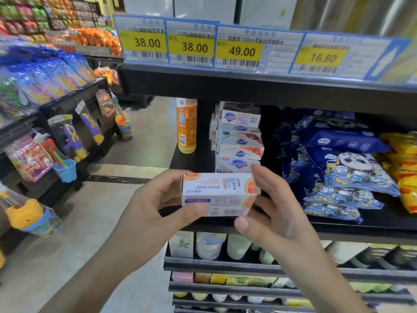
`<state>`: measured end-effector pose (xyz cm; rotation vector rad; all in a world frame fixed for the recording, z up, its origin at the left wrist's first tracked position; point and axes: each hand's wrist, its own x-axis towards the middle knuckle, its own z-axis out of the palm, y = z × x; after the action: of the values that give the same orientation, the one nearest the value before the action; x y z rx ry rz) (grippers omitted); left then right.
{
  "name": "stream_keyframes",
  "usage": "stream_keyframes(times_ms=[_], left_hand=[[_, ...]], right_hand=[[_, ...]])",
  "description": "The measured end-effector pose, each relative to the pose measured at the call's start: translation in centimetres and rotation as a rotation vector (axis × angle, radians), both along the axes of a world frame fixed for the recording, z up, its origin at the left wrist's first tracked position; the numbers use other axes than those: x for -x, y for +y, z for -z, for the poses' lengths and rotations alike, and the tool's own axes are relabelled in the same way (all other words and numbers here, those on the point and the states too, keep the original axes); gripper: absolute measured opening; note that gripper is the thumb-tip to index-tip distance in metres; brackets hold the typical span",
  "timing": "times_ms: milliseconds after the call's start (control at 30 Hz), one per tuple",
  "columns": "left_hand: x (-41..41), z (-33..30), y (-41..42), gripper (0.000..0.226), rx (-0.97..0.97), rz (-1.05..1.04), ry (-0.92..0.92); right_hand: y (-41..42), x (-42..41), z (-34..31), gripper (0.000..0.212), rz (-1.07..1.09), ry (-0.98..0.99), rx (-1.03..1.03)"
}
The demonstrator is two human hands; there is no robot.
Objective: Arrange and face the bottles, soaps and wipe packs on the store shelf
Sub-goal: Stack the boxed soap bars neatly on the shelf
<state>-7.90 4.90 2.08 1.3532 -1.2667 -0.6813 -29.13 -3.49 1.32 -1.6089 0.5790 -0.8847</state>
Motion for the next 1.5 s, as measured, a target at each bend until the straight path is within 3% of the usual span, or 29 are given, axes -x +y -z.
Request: stream_keyframes(times_ms=[167,467,600,767,900,1100,1133,1233,1367,1500], left_hand=[[-0.4,0.0,-0.1,0.039,-0.088,0.015,0.126],[-0.3,-0.3,-0.4,0.051,-0.154,0.016,0.252],[-0.1,-0.7,-0.6,0.048,-0.196,-0.021,0.240],[-0.1,-0.6,-0.8,0.063,-0.271,-0.068,0.244],[-0.3,-0.2,-0.9,0.057,-0.310,-0.043,0.245],[-0.7,-0.5,-1.9,0.047,-0.267,-0.064,0.322],[-1.0,-0.5,-1.9,0.054,-0.232,-0.050,0.341],[-1.9,0.3,-1.2,0.089,-0.077,0.086,0.163],[-2.1,0.9,0.6,0.080,0.005,0.154,-0.187],[-1.9,0.4,0.0,0.069,0.096,0.054,-0.295]], right_hand=[[-0.1,-0.1,0.7,0.073,0.037,-0.007,0.231],[0.1,-0.1,0.6,0.063,0.006,0.090,0.410],[0.1,-0.2,0.3,0.049,-0.018,0.107,0.381],[-0.2,-0.7,0.4,0.050,-0.010,0.059,0.256],[-0.4,-1.0,0.6,0.039,0.019,-0.006,0.161],[-0.3,-1.1,0.7,0.036,0.007,-0.098,-0.012],[-0.4,-1.0,0.6,0.035,0.009,-0.107,-0.043],[-0.5,-0.9,0.5,0.033,0.024,-0.109,-0.146],[-0.5,-0.8,0.0,0.056,-0.015,-0.127,-0.293],[-0.6,-0.8,-0.5,0.050,-0.065,-0.186,-0.471]])
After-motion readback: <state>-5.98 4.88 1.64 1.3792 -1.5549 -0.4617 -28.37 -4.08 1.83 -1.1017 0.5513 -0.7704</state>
